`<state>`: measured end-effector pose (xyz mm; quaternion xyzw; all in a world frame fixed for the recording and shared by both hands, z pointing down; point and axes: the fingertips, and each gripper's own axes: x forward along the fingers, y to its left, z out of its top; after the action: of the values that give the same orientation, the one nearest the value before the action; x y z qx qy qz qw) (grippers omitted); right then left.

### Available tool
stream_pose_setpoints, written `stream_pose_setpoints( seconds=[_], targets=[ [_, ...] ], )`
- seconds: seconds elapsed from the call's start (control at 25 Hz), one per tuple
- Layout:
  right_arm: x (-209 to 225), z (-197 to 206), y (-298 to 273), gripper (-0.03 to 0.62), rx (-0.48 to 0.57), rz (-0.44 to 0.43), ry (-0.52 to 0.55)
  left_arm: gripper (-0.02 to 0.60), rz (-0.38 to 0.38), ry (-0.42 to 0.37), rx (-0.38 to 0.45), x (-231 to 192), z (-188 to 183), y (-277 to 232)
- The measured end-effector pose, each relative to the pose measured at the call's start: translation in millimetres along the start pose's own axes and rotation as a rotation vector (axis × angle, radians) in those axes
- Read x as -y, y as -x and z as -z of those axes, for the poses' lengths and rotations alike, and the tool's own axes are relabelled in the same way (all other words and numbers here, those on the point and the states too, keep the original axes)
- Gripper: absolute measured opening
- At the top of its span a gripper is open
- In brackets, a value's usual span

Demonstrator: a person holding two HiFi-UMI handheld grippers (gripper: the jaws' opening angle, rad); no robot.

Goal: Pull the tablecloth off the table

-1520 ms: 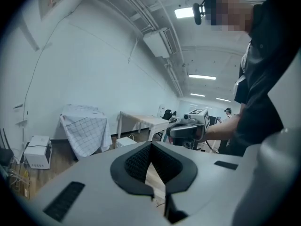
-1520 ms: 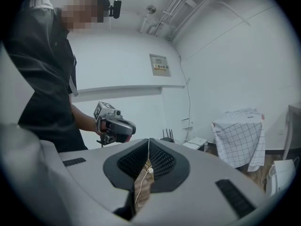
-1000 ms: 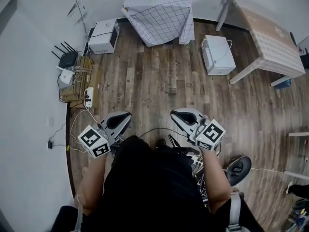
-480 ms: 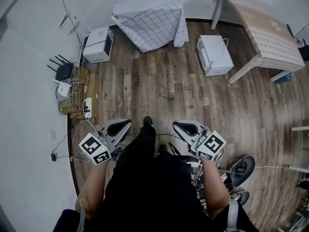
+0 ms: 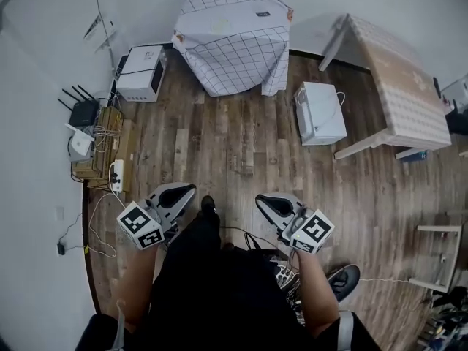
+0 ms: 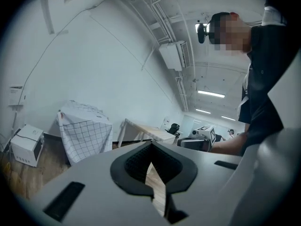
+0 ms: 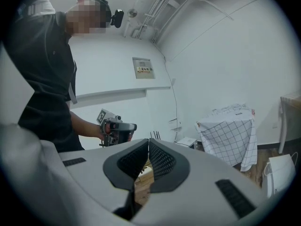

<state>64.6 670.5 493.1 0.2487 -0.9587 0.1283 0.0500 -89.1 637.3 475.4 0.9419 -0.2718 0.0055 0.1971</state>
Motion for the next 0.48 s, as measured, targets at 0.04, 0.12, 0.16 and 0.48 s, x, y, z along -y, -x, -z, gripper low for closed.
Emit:
stream_pose_setpoints(
  seconds=[0.04, 0.12, 0.16, 0.48],
  targets=[
    [10, -9, -13, 0.02, -0.011, -0.001, 0.004, 0.005, -0.003, 0.004, 0.014, -18, -6, 0],
    [29, -26, -37, 0.02, -0.03, 0.0, 0.016, 0.005, -0.019, 0.015, 0.042, -52, -22, 2],
    [38, -34, -48, 0.02, -0.04, 0.002, 0.022, 0.005, -0.027, 0.02, 0.054, -68, -32, 2],
    [109, -77, -115, 0.02, -0.06, 0.06, 0.042, 0.005, -0.008, 0.042, 0.071, -161, -68, -14]
  ],
)
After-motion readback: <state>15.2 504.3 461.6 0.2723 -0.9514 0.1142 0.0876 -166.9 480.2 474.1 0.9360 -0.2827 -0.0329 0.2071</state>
